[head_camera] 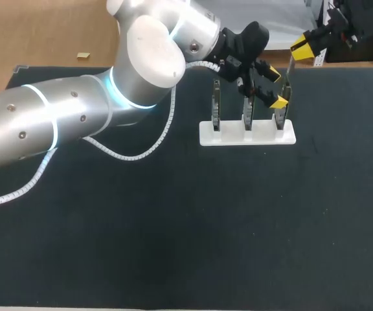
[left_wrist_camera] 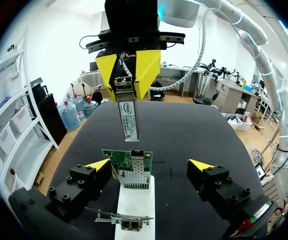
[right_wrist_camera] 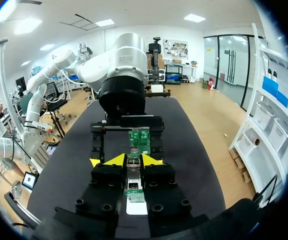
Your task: Pick up the optical module with the left hand, and insert it into the network port with the right hand.
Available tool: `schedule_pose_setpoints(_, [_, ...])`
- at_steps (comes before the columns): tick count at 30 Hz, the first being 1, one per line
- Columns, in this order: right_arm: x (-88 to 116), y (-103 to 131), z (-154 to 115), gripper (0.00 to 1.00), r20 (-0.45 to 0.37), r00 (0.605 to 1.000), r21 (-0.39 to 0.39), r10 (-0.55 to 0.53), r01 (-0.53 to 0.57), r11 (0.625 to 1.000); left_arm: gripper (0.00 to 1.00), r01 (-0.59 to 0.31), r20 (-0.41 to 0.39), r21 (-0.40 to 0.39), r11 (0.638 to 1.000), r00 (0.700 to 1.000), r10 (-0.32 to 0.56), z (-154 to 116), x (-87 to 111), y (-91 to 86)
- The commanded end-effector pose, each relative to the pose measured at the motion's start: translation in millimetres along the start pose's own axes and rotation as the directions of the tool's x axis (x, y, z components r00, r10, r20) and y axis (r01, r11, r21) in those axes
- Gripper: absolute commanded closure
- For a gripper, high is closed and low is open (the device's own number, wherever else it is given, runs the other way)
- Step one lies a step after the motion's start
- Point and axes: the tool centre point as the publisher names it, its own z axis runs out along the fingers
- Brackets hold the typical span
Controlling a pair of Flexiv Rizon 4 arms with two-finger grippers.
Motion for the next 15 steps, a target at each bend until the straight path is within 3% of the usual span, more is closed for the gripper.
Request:
schedule_pose_setpoints(1, [-0.2, 0.7, 0.1, 1.00, -0.001, 1.000, 0.004, 0.001, -0.001, 1.000, 0.00, 0.001, -0.011, 0.001, 1.000, 1.000, -0.001, 0.8, -0.9, 1.9])
schedule_pose_setpoints(15, [5.0, -2.8, 2.8, 1.00, -0.012, 1.000, 0.006, 0.001, -0.001, 1.000, 0.00, -0.001, -0.020, 0.004, 1.000, 1.000, 0.001, 0.8, -1.3, 2.4])
